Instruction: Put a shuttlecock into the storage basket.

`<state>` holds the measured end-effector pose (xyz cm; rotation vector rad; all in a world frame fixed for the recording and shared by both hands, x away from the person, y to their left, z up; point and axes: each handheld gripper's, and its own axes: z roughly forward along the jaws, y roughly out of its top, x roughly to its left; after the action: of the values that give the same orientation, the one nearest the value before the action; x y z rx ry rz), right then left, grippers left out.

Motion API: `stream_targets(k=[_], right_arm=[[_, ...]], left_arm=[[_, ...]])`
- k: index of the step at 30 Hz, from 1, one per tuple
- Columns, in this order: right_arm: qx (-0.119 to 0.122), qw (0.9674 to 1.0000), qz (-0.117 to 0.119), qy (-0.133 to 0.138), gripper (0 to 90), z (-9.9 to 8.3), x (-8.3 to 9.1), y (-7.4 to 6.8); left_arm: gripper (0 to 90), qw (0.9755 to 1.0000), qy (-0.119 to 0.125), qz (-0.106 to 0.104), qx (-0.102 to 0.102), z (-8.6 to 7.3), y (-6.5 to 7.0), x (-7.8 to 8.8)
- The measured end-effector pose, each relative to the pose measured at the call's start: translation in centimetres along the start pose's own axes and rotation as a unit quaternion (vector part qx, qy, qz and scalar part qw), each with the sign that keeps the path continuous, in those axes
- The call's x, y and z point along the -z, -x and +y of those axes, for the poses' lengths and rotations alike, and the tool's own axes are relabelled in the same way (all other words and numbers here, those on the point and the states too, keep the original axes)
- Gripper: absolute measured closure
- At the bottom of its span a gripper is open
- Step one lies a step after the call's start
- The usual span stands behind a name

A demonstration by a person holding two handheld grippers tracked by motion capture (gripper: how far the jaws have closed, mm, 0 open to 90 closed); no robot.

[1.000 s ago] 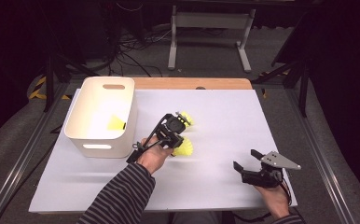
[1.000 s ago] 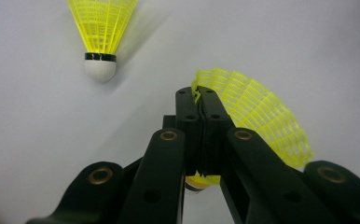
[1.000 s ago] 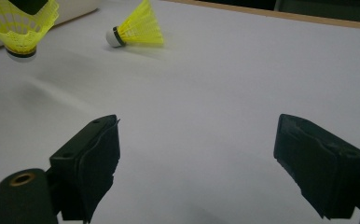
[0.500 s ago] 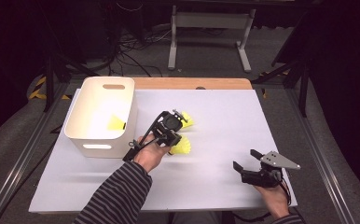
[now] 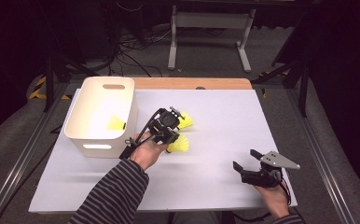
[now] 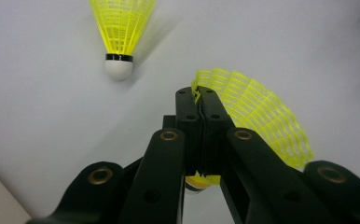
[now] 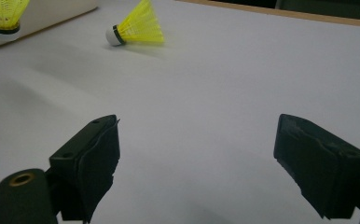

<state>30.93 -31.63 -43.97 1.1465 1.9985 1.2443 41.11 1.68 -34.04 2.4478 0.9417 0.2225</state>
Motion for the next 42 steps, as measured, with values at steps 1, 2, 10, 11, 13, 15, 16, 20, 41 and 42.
stream_targets(k=[1,2,10,11,13,15,16,20,41,42], right_arm=[[0.0,1.0,0.0,0.001,14.6,0.0,0.0,0.0],[0.0,1.0,0.0,0.002,14.6,0.0,0.0,0.0],[0.0,1.0,0.0,0.004,14.6,0.0,0.1,0.1],[0.001,1.0,0.0,0.003,14.6,0.0,0.1,0.1],[0.0,1.0,0.0,0.004,14.6,0.0,0.1,0.1],[-0.001,1.0,0.0,0.005,14.6,0.0,0.1,0.1],[-0.001,1.0,0.0,0.004,14.7,0.0,0.1,0.1],[-0.001,1.0,0.0,0.005,14.7,0.0,0.1,0.0],[-0.002,1.0,0.0,0.005,14.7,0.0,0.1,0.0],[-0.002,1.0,0.0,0.005,14.7,0.0,0.1,0.0]], left_arm=[[88.9,1.0,0.0,-0.001,0.0,0.0,-0.1,0.1],[88.8,1.0,0.0,-0.001,0.001,0.1,-0.1,0.1],[88.9,1.0,0.002,-0.001,0.002,0.3,-0.4,0.6],[88.9,1.0,0.003,-0.002,0.003,0.3,-0.5,0.7],[88.8,1.0,0.004,-0.002,0.004,0.3,-0.6,0.8],[88.9,1.0,0.004,-0.003,0.004,0.4,-0.7,0.9],[88.8,1.0,0.004,-0.002,0.004,0.4,-0.7,1.0],[88.8,1.0,0.006,-0.001,0.004,0.5,-0.9,1.3],[88.9,0.9998,0.014,0.003,0.015,0.9,-2.1,2.8],[88.8,0.9998,0.015,0.002,0.016,0.9,-2.2,2.9]])
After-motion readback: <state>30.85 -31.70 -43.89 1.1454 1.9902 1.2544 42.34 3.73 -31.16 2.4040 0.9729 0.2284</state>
